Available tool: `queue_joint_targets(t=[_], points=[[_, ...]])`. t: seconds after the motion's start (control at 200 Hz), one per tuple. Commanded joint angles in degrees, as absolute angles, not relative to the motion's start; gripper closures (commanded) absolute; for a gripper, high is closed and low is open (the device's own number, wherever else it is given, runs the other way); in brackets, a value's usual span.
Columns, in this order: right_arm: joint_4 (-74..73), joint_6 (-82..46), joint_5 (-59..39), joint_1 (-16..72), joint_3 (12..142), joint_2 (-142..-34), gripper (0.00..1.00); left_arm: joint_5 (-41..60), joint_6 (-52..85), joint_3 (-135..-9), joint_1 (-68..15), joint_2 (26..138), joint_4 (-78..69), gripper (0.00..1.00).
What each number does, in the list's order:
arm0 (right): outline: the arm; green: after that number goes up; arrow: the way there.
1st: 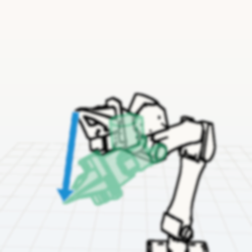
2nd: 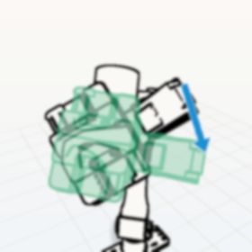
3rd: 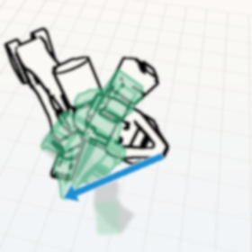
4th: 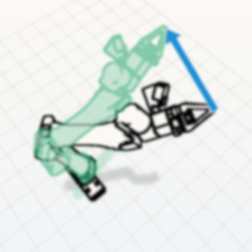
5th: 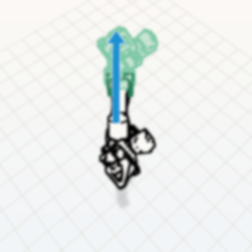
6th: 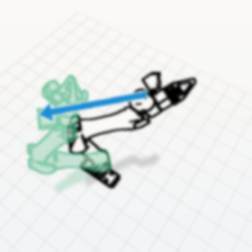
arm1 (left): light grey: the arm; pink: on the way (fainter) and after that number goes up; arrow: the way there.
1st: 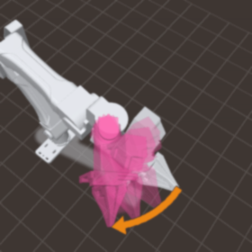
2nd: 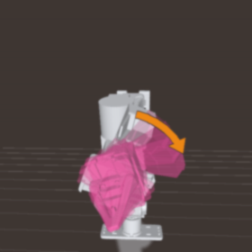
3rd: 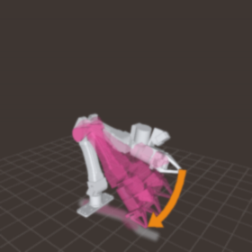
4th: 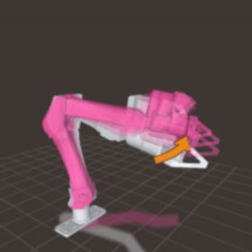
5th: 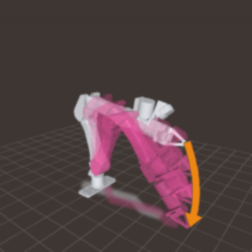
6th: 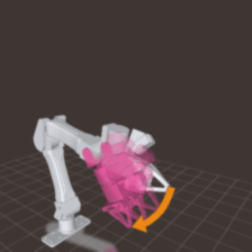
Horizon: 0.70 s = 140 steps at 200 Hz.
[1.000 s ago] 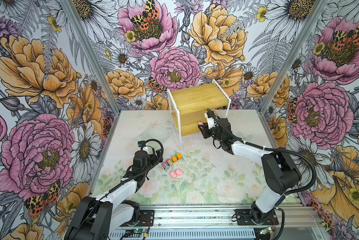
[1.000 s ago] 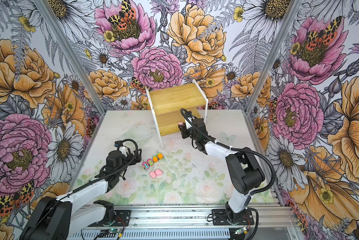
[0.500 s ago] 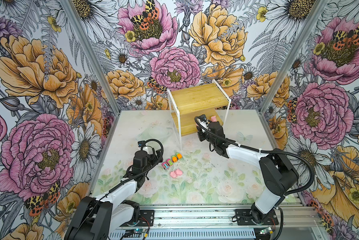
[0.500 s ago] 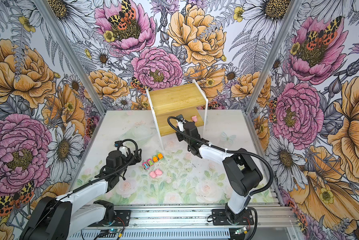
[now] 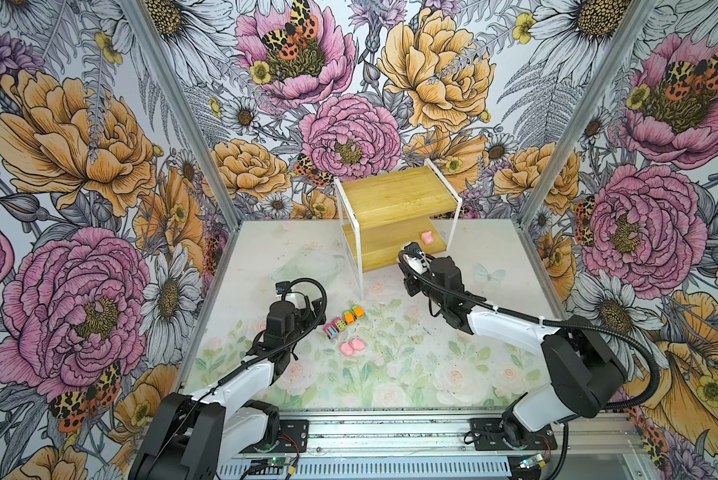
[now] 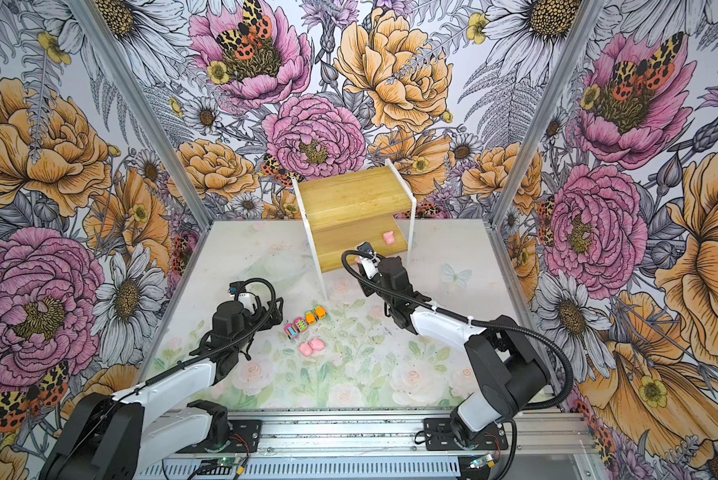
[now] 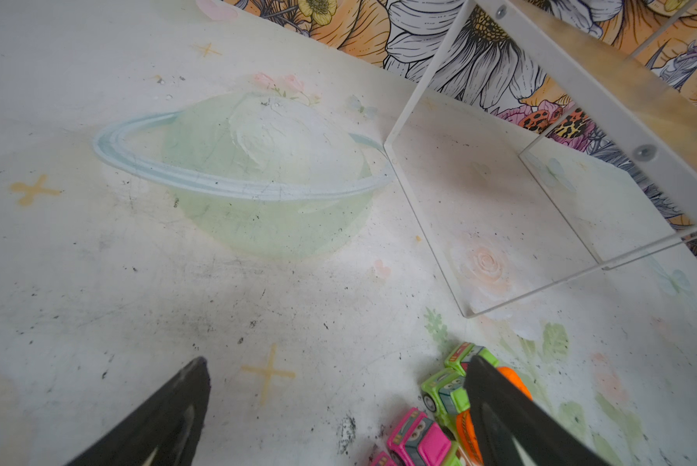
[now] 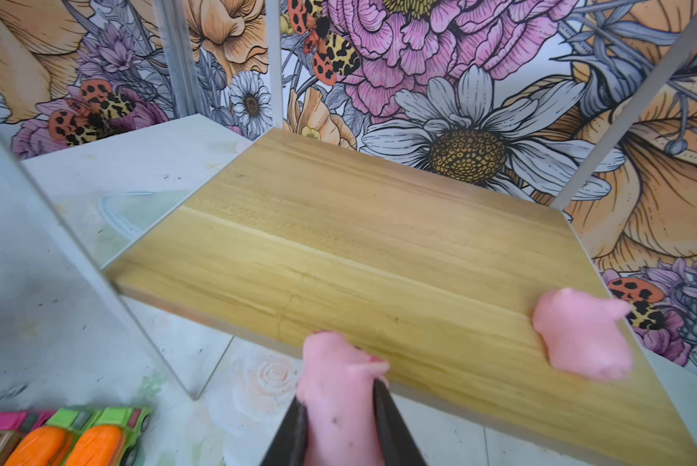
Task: Place and organize the plastic toys onto the shelf
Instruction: 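Lift the pig off the shelf and carry it down toward the table pigs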
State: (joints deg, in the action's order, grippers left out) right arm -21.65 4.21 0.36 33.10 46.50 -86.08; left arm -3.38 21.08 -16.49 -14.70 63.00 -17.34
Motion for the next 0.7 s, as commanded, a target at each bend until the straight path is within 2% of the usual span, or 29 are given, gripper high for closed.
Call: queue_joint_targets(t=[0.0,0.155,0.345,0.695], points=[[-22.51,5.21,-5.89,34.55,41.65,-80.47,0.75,-3.27,21.36,-16.61,-14.0,62.23,-18.15,0.01],[-26.38,2.42,-4.0,37.0,30.72,-76.47,0.74,-3.1,21.27,-16.7,-13.96,62.49,-18.21,0.01],[-32.33,-1.74,0.65,42.54,21.05,-76.37,0.74,-2.9,21.18,-16.96,-13.94,62.88,-18.11,0.01],[-38.7,-0.21,12.73,51.47,21.43,-86.7,0.75,-3.07,21.4,-16.94,-13.92,62.65,-17.81,0.01]])
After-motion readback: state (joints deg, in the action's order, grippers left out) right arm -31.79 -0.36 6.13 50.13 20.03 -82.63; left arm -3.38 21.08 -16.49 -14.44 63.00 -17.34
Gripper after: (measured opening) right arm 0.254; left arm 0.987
